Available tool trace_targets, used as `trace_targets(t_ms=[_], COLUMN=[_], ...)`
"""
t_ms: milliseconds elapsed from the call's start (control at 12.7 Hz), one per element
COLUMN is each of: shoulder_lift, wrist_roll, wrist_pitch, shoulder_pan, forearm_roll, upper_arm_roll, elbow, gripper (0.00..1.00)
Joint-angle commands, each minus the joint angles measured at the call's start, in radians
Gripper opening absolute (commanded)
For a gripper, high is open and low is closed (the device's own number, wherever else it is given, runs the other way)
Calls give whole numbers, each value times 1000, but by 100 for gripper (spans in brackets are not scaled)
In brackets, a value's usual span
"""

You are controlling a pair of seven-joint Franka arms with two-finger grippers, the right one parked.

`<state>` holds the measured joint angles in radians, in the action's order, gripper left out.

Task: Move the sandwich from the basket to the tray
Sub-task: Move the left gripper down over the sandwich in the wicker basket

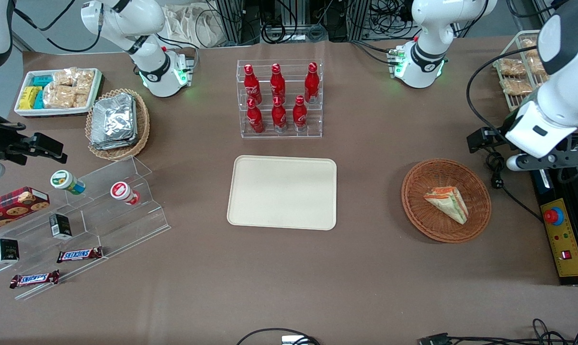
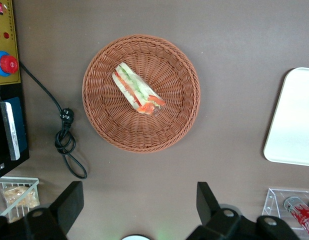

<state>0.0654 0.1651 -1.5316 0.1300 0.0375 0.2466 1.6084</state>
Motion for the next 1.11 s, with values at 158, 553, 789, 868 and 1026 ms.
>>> trace_targets(t_ms=[158, 553, 789, 868, 1026], shoulder_lift=[79, 125, 132, 146, 204], wrist_roll=[1, 257, 573, 624, 672], wrist_pitch=[65, -155, -459, -519, -550], shoulder_pan=[3, 40, 40, 40, 42], forearm_roll=[15, 4, 15, 16, 19], upper_arm_roll=[6, 3, 3, 3, 0], elbow=[-96, 105, 312, 350, 364], gripper=[100, 100, 100, 100, 100])
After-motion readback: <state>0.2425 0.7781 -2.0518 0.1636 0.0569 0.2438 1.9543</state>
